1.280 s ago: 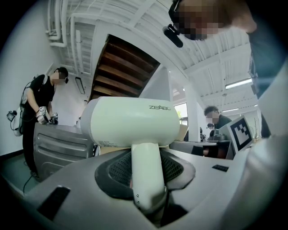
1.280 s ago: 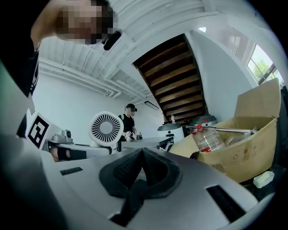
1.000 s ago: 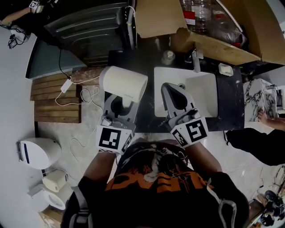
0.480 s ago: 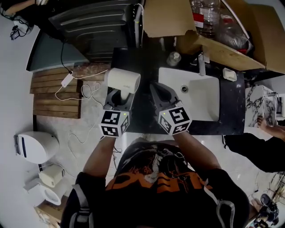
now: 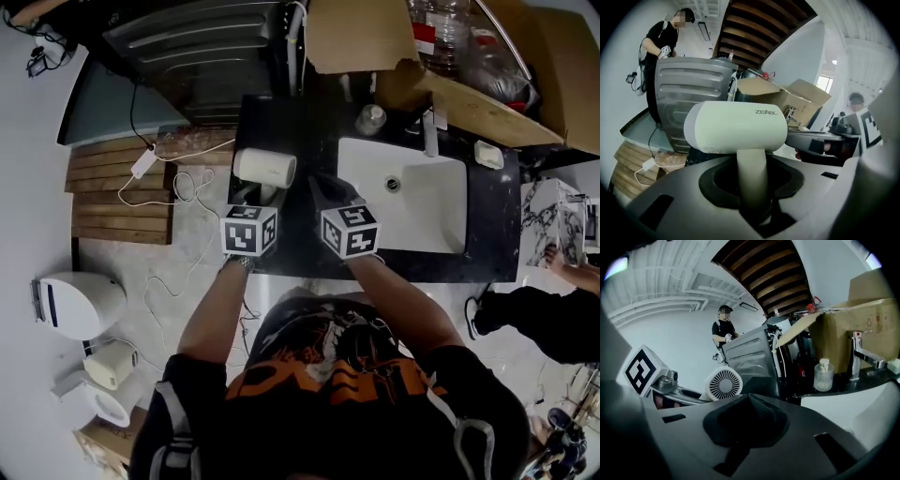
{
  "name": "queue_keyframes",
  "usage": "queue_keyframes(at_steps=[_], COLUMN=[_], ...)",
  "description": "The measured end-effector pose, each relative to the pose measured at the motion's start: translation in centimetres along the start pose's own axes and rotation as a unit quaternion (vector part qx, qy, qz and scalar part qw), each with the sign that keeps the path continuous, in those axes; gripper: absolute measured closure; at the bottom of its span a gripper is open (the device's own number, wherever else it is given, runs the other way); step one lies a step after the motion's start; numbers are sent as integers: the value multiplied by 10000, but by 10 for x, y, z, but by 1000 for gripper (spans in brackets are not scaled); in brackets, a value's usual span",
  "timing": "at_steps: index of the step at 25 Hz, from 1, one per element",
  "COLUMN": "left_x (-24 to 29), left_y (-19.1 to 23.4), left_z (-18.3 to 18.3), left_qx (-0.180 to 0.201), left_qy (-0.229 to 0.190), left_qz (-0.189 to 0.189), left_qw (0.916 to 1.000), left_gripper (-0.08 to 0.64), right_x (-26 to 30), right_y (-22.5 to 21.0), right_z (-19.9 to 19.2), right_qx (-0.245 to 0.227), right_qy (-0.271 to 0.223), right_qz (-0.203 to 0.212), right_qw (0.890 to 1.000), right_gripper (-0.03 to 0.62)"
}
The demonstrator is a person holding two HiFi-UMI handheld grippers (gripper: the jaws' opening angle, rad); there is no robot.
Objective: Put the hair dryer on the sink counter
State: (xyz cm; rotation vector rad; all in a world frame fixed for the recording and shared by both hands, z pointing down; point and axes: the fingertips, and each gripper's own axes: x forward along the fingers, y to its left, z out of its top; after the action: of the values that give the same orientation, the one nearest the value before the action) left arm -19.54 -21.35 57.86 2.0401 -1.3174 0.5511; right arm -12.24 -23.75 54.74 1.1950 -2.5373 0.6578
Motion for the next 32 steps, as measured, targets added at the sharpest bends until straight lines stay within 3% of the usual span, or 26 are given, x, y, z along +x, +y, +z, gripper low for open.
queue_keyframes(at_steps=[4,10,15,20,24,29,32], left_x=[15,38,54,60,63,65,62], left_y=[11,25,33,36,35,15,12], left_z=[-27,-44,-45,-52,-54,-56,-55], left_qx=[-132,-239,-46,-149,13,107,293], left_qy=[604,1094,1394,1602,1757,1912,1812], left_qz=[106,277,435,374,351,-199,-86], left_qw=[9980,9933,9893,9863,9838,9813,9830], left_gripper=[402,402,402,397,389,211,183], right_x=[16,34,35,32,34,35,34], right_y=[-12,-20,-17,-20,-19,-20,-18], right_z=[-31,-65,-72,-74,-76,-74,-70], right_qx=[242,241,214,209,237,240,308], right_qy=[456,985,1117,1196,1186,1211,1169], right_qz=[-130,-230,-204,-272,-210,-223,-184], right_qw=[9986,9946,9933,9922,9924,9921,9925], right_gripper=[580,580,580,580,580,580,580])
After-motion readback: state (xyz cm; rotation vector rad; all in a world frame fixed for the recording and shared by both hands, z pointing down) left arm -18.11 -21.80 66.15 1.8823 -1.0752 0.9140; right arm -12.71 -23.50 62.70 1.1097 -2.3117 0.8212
